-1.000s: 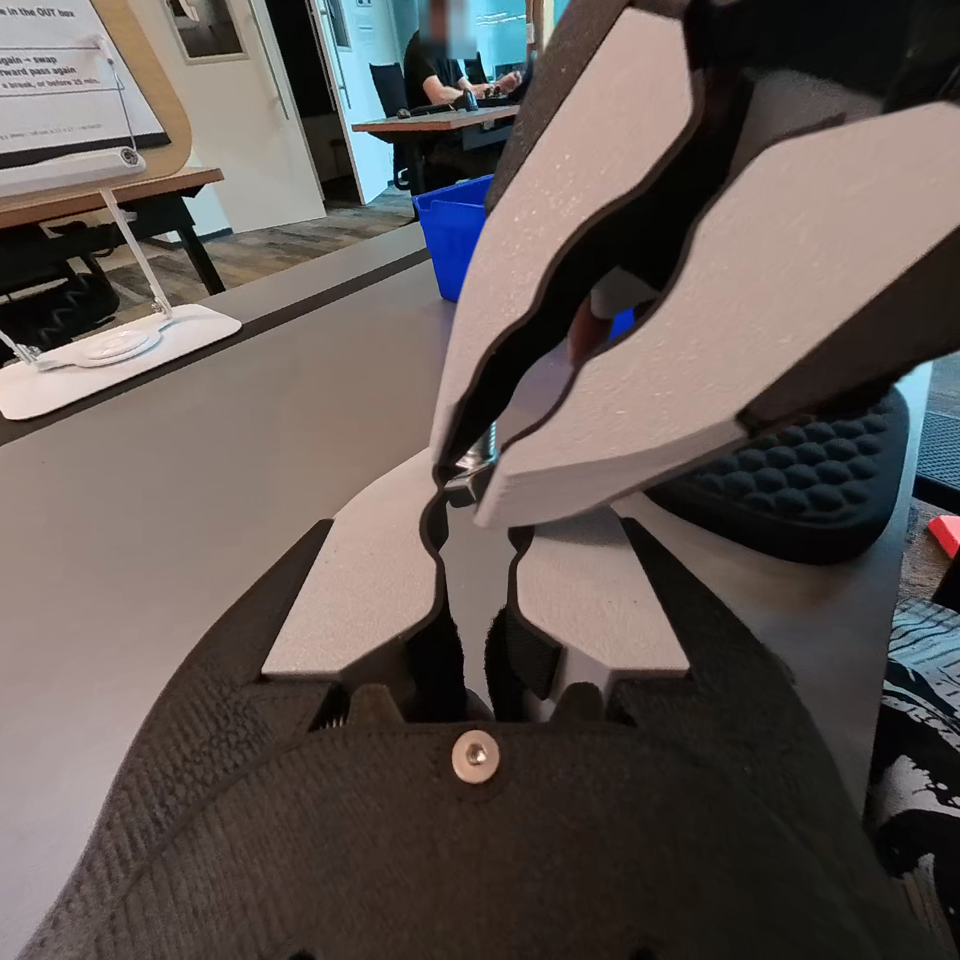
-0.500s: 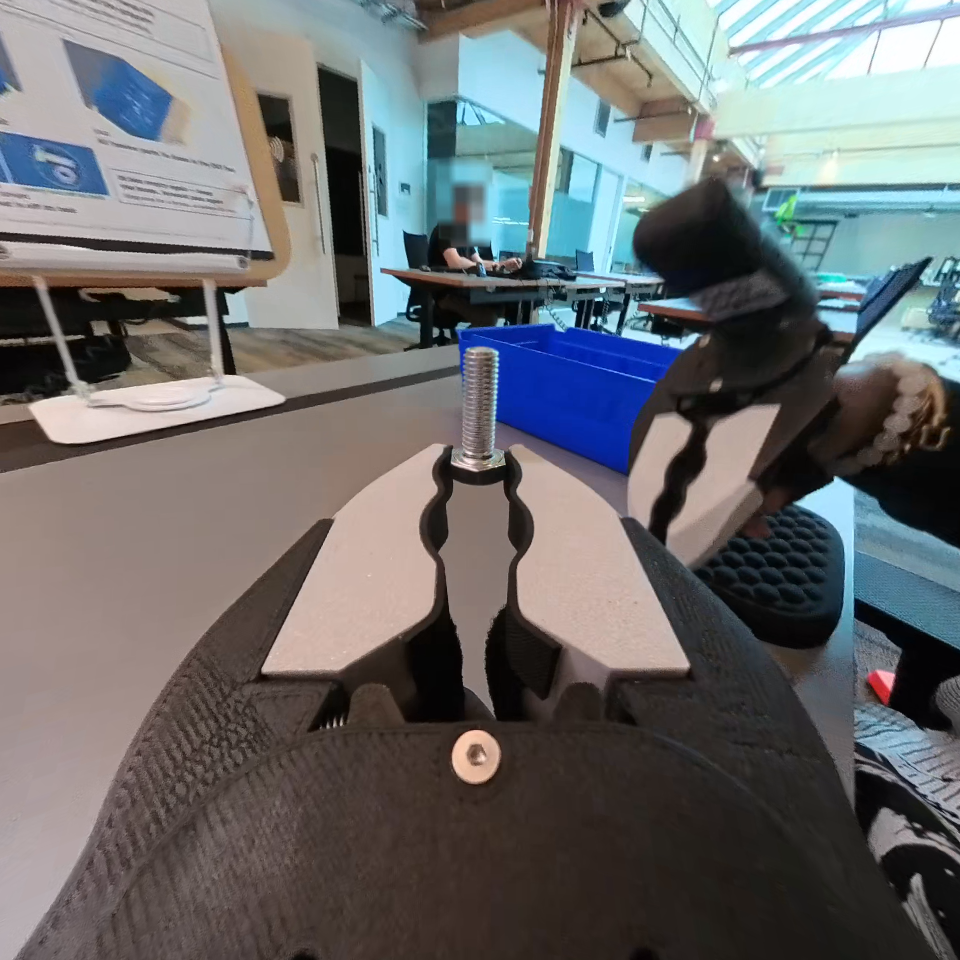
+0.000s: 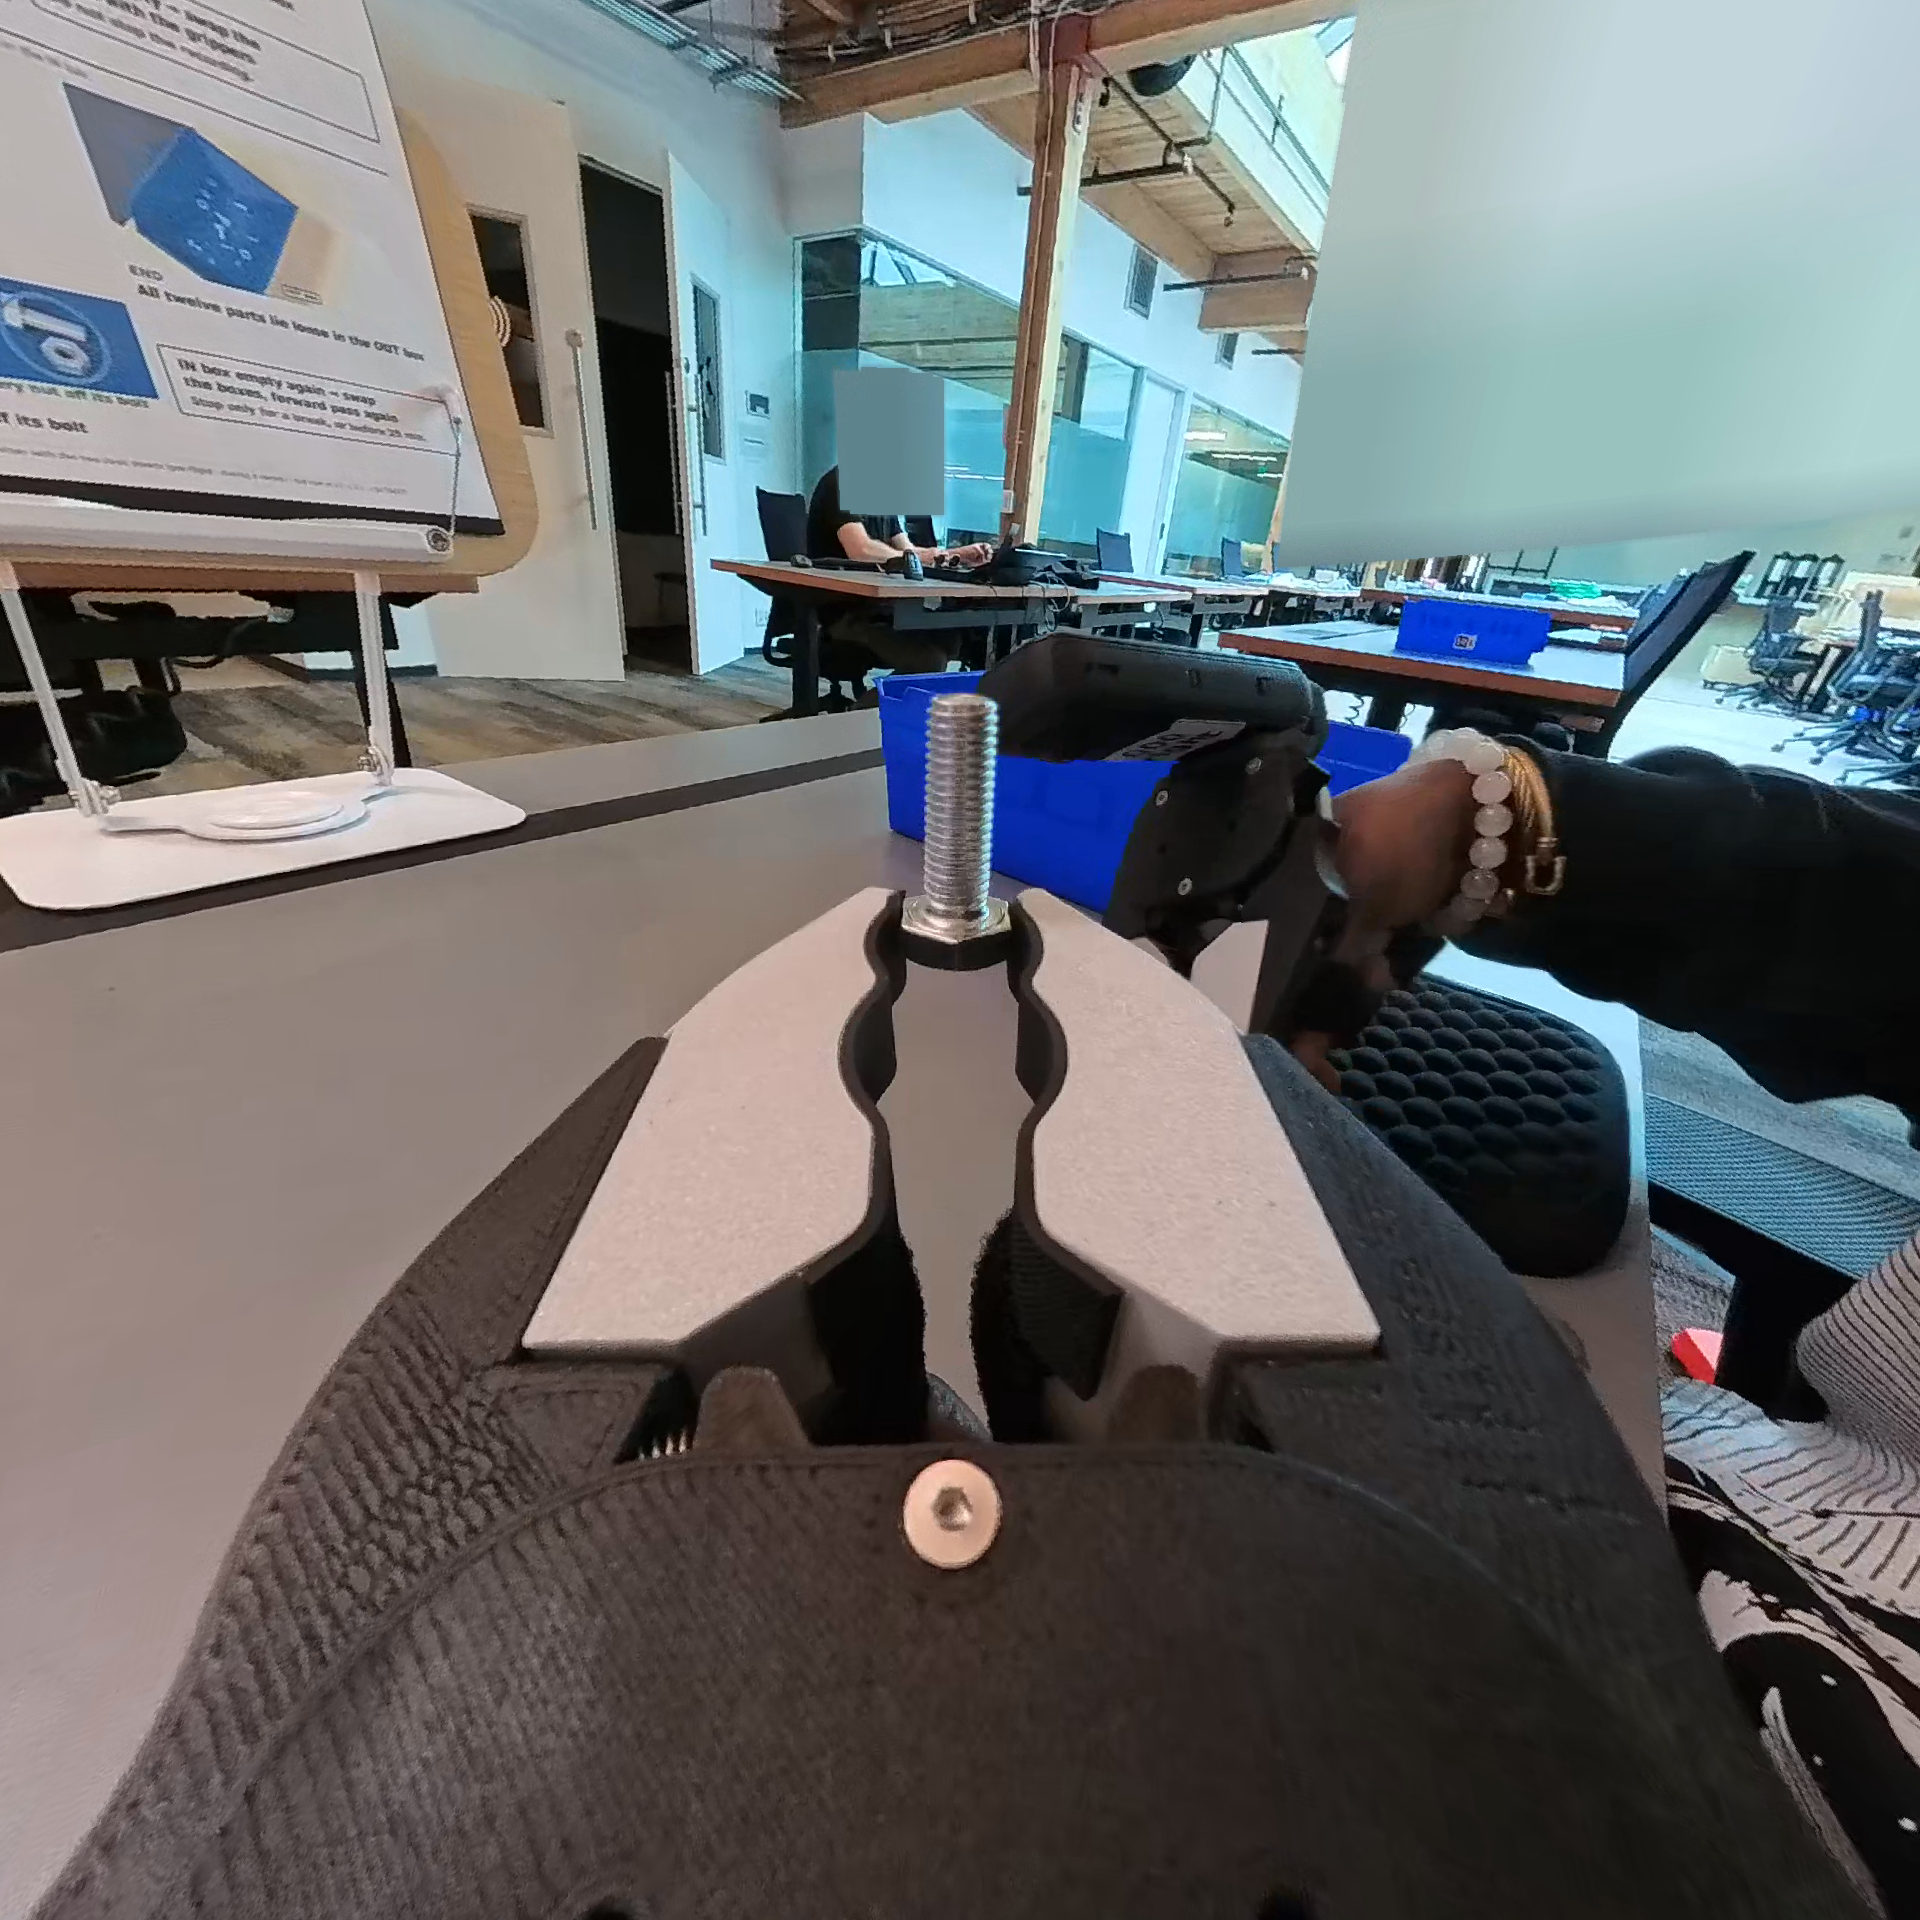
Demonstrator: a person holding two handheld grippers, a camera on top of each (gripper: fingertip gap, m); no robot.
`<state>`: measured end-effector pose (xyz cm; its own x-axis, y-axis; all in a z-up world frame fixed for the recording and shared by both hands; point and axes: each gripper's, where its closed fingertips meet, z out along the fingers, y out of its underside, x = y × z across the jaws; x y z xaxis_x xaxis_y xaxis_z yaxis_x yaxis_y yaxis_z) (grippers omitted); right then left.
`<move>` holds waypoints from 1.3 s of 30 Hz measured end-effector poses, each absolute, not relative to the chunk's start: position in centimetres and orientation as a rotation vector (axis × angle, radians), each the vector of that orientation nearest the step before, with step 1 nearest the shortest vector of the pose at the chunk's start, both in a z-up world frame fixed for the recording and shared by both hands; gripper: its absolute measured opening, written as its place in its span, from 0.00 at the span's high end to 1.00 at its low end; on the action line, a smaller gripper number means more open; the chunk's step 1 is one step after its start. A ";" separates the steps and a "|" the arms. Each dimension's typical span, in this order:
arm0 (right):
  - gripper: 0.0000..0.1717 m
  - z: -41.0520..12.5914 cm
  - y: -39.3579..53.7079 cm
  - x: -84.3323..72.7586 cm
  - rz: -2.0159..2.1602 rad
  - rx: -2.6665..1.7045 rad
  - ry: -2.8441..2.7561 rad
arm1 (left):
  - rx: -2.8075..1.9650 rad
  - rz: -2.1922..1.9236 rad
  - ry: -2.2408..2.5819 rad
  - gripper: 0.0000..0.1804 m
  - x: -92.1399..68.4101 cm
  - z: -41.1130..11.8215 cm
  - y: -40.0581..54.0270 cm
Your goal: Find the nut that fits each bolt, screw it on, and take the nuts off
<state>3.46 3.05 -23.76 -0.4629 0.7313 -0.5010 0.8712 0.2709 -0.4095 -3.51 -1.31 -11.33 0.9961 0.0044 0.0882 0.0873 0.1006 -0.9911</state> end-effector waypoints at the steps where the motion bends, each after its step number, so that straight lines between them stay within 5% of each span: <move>1: 0.94 -23.9 3.3 3.4 -0.953 1.490 2.348 | -1.473 -0.061 -0.073 0.90 -3.5 -11.4 -1.3; 9: 0.77 -20.8 3.3 4.1 -1.015 0.954 2.852 | -1.485 -0.074 -0.042 0.90 -3.0 -11.5 -1.1; 14: 0.77 -21.7 5.1 5.5 -0.521 0.469 3.146 | -1.485 -0.078 -0.030 0.90 -2.9 -11.6 -1.2; 30: 0.82 -22.9 5.1 5.4 -0.212 -0.683 3.089 | -1.477 -0.103 0.006 0.90 -2.4 -11.6 -1.3; 39: 0.84 -23.5 4.0 5.4 -0.207 -0.826 2.990 | -1.483 -0.109 0.015 0.90 -2.3 -11.7 -1.2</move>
<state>5.42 4.00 -23.46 -0.8585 -0.5129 0.0043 -0.5085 0.8501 -0.1367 -2.26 -1.21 -11.65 0.9950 -0.0823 0.0569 0.0638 0.0836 -0.9945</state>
